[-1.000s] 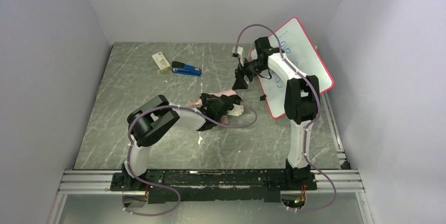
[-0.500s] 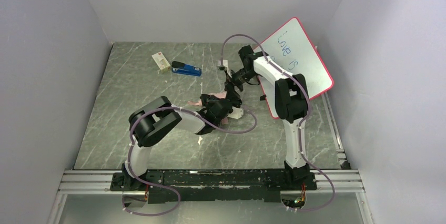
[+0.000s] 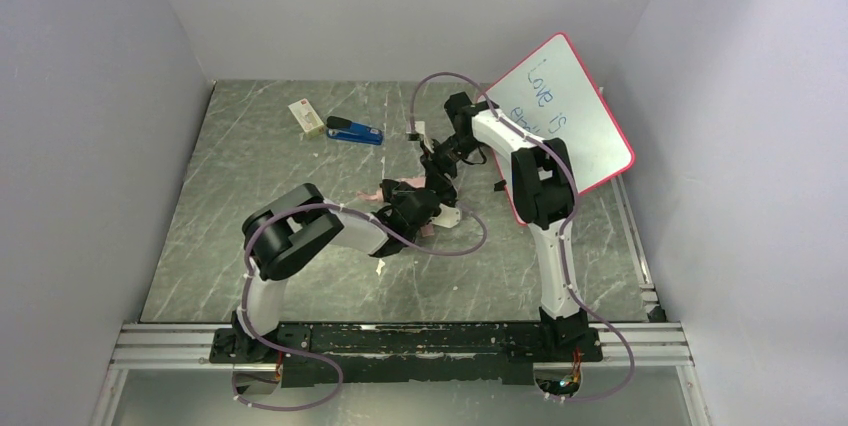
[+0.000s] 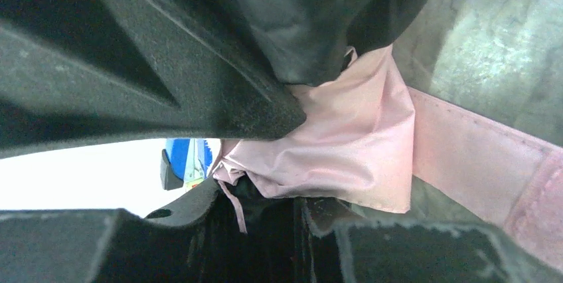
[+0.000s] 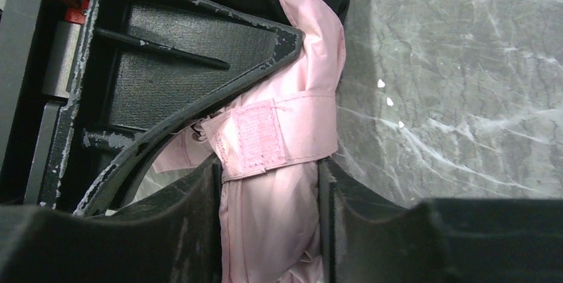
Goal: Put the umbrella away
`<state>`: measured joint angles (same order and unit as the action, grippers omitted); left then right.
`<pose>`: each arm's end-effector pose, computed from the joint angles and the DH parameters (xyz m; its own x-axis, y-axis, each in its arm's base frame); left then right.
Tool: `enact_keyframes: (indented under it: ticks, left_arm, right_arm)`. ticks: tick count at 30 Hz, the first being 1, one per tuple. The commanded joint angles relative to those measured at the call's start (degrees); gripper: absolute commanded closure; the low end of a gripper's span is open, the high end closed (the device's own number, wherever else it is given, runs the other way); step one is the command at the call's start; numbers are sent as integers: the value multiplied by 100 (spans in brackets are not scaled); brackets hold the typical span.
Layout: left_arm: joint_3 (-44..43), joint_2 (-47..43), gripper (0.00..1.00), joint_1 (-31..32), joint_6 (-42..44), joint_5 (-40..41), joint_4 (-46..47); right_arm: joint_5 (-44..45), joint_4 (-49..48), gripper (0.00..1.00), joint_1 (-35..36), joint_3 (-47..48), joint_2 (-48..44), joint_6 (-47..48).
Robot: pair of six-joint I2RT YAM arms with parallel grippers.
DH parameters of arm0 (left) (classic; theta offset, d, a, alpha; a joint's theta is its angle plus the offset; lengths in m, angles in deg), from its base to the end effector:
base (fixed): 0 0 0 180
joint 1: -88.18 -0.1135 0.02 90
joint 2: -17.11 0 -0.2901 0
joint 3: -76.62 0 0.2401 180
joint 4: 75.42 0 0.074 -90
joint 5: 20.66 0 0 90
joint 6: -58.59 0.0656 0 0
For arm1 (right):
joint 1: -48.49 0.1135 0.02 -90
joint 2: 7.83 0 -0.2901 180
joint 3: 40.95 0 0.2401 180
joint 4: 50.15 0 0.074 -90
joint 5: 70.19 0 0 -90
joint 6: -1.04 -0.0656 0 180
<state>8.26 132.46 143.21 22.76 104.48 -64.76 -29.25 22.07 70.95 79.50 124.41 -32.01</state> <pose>0.2664 -0.3150 0.1245 0.1291 0.9722 -0.1951 0.5120 0.1032 0.8528 0.4083 0.2224 0.1629 -0.2304 -0.6896 -0.6866 -0.9466 -0.0046 0.3223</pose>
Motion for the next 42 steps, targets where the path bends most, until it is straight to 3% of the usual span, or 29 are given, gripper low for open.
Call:
enact_keyframes:
  ticks: [1, 5, 10, 16, 21, 28, 31, 36, 42]
  left_arm:
    - [264, 69, 90, -13, -358, -641, -1812]
    - [6, -368, 74, -62, -729, -1034, -2309]
    - [-195, -1136, 60, -236, -1051, -1726, -3041]
    - [-17, -2045, 55, -461, -1171, -2248, -3436]
    - [-59, -2562, 56, -801, -1434, -2746, -3866]
    - [-464, -3347, 54, -2500, -1805, -4568, -4708]
    - [-774, -3316, 53, -3098, -1880, -5373, -4972]
    - [-1651, -2729, 55, -3573, -1946, -6474, -5461]
    - [-2973, -1658, 43, -3780, -1878, -7915, -6018]
  right_arm:
    - [395, -271, 69, 41, -386, 37, -347]
    - [551, -467, 81, 41, -581, 18, -542]
    - [740, -766, 85, 45, -864, -76, -680]
    - [888, -1303, 86, 43, -1236, -324, -903]
    - [1097, -1668, 87, 51, -1448, -510, -1017]
    - [1652, -2411, 87, 157, -1961, -1004, -1106]
    - [2031, -2524, 87, 320, -2144, -1157, -1029]
    - [2464, -2900, 86, 562, -2537, -1303, -1023]
    - [2804, -3650, 84, 759, -3214, -1628, -1125]
